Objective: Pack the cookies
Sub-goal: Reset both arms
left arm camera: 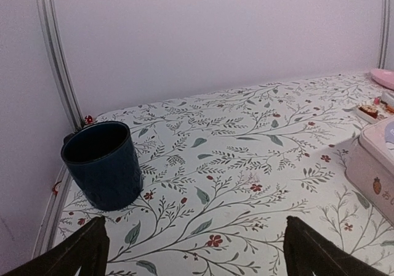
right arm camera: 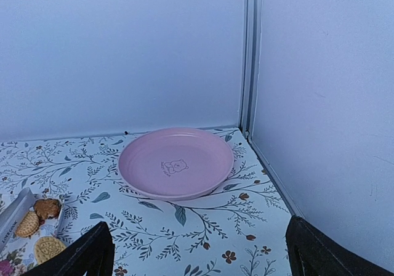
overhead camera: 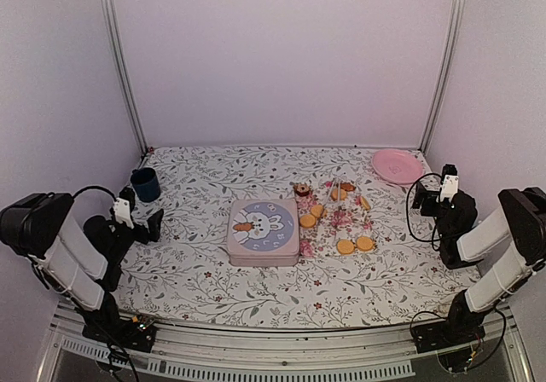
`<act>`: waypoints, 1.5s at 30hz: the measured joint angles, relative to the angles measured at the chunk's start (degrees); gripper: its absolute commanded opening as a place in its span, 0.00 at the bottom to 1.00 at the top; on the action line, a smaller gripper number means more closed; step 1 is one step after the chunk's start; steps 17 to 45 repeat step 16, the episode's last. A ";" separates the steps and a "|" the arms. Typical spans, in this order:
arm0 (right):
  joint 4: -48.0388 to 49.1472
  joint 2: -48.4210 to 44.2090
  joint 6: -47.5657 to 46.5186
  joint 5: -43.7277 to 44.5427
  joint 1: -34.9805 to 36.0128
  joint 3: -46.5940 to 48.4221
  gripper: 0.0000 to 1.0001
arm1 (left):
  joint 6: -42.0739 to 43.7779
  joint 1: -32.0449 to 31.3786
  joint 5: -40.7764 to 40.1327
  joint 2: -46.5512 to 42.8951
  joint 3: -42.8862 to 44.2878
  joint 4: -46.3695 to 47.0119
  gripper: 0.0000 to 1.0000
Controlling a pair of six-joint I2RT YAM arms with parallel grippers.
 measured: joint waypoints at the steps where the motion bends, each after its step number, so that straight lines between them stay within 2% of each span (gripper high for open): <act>1: 0.04 0.00 0.00 -0.02 0.00 0.00 0.99 | 0.02 0.00 0.07 0.17 -0.15 0.02 0.99; 45: 0.59 0.09 0.00 -0.52 0.00 0.00 0.99 | 0.26 0.00 0.90 0.96 -0.17 0.22 0.99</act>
